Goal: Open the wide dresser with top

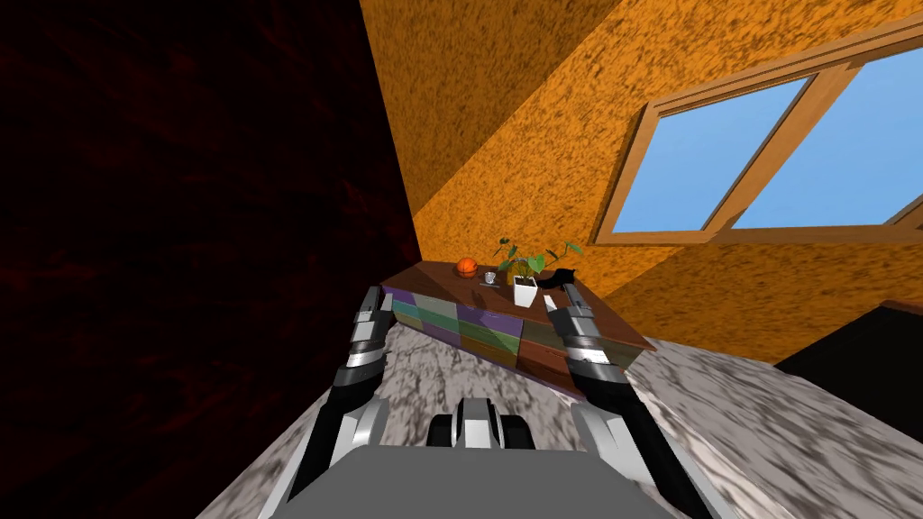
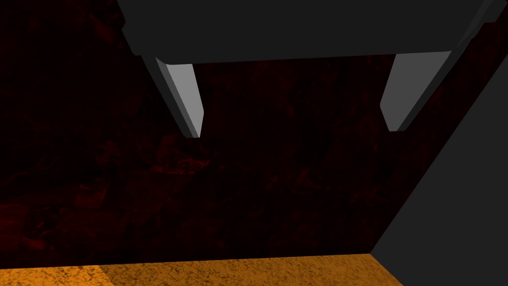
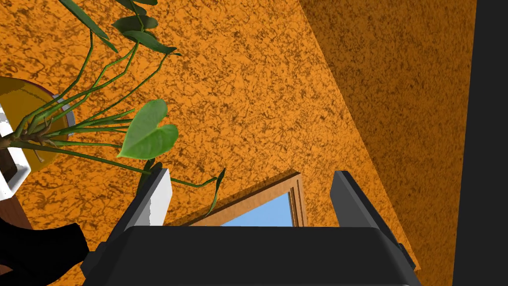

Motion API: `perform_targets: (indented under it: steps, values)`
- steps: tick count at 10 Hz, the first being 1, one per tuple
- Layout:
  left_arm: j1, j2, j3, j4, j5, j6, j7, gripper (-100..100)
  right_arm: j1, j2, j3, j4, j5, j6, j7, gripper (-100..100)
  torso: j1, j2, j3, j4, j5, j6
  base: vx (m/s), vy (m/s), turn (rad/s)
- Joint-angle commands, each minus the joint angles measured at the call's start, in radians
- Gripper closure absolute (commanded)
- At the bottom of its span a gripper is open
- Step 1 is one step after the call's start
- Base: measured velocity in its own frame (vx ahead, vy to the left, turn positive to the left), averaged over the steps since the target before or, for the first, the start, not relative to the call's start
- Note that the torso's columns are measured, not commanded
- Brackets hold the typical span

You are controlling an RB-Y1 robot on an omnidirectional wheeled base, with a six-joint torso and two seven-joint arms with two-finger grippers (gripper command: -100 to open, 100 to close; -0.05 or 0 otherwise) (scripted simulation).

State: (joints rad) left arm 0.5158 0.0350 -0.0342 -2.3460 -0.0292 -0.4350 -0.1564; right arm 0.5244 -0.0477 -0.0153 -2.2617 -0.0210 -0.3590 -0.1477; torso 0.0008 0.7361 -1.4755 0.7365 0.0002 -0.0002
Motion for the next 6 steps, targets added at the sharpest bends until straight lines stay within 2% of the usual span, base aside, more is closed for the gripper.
perform_targets:
  steps: [1,3,4,5,6]
  values:
    - [0.000,0.000,0.000,0.000,0.000,0.000,0.000,0,-0.003,-0.056,0.036,0.043,0.055,0.060,0.012,-100,0.000,0.001,-0.001,0.001,0.000,0.000,0.038,0.027,0.071]
    - [0.000,0.000,0.000,0.000,0.000,0.000,0.000,0,-0.019,-0.087,0.065,0.098,0.111,0.114,0.021,-100,-0.001,0.001,-0.001,0.001,0.000,0.000,0.040,0.031,0.093]
    - [0.000,0.000,0.000,0.000,0.000,0.000,0.000,0,-0.019,-0.087,0.065,0.098,0.111,0.126,0.021,-100,-0.001,0.002,-0.001,0.001,0.000,0.000,0.028,0.025,0.041]
    - [0.000,0.000,0.000,0.000,0.000,0.000,0.000,0,-0.028,-0.099,0.083,0.129,0.143,0.164,0.026,-100,-0.001,0.003,0.000,0.002,0.000,0.000,0.024,0.030,0.064]
    - [0.000,0.000,0.000,0.000,0.000,0.000,0.000,0,-0.028,-0.099,0.083,0.129,0.143,0.164,0.026,-100,-0.001,0.003,0.000,0.002,0.000,0.000,0.022,0.023,0.040]
